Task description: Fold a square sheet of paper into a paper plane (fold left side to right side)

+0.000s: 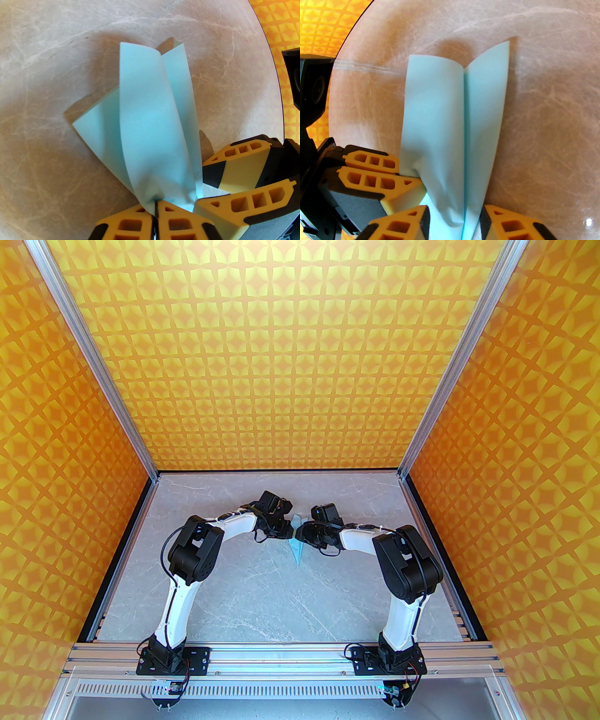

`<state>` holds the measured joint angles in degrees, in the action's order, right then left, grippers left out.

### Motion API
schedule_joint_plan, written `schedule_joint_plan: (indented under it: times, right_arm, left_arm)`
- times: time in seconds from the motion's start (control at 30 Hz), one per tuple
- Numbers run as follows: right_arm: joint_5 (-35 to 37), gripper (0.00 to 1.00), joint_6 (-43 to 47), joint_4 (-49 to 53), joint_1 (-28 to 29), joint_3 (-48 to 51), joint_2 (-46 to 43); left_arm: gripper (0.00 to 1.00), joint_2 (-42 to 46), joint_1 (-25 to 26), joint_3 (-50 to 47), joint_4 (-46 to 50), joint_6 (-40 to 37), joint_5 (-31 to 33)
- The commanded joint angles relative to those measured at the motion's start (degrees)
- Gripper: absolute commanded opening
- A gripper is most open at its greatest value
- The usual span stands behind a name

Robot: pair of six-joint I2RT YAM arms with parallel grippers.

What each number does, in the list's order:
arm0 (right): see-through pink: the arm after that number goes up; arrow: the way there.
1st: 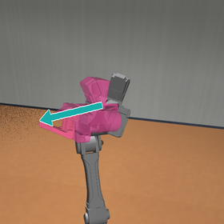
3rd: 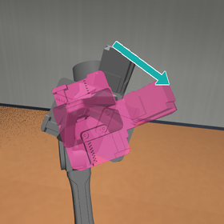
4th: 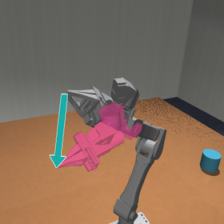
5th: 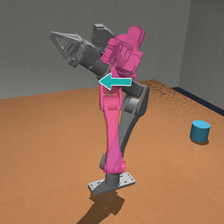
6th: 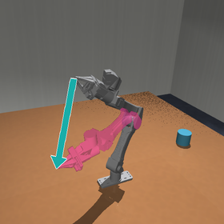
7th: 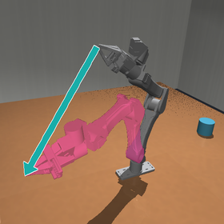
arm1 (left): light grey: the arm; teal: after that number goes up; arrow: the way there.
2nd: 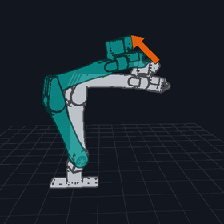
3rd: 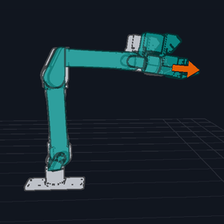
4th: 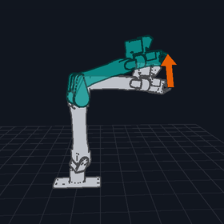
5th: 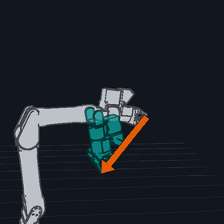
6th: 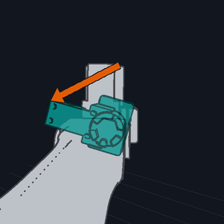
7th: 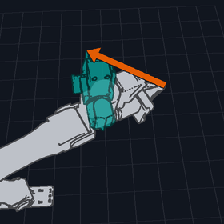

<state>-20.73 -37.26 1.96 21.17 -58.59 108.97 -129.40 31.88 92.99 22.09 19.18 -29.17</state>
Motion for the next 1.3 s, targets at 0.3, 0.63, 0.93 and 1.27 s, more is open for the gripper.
schedule_joint_plan:
  times: [0.3,0.63,0.93,1.27]
  right_arm:
    - [-0.7,0.35,1.5,-0.3,0.0,-0.5,3.2]
    - [-0.3,0.24,1.8,0.2,0.1,-0.6,3.4]
    - [-0.1,0.25,2.0,0.5,0.0,-0.5,3.2]
    - [-0.8,0.28,2.4,0.2,0.1,0.0,2.6]
  left_arm:
    - [0.09,-1.2,0.8,3.7,0.7,-1.5,-2.4]
    - [0.09,-2.1,0.9,4.8,1.6,-1.8,-2.7]
    - [0.1,-2.8,0.8,5.1,2.1,-2.3,-2.7]
    - [0.1,-4.3,0.6,6.0,3.1,-2.9,-2.7]
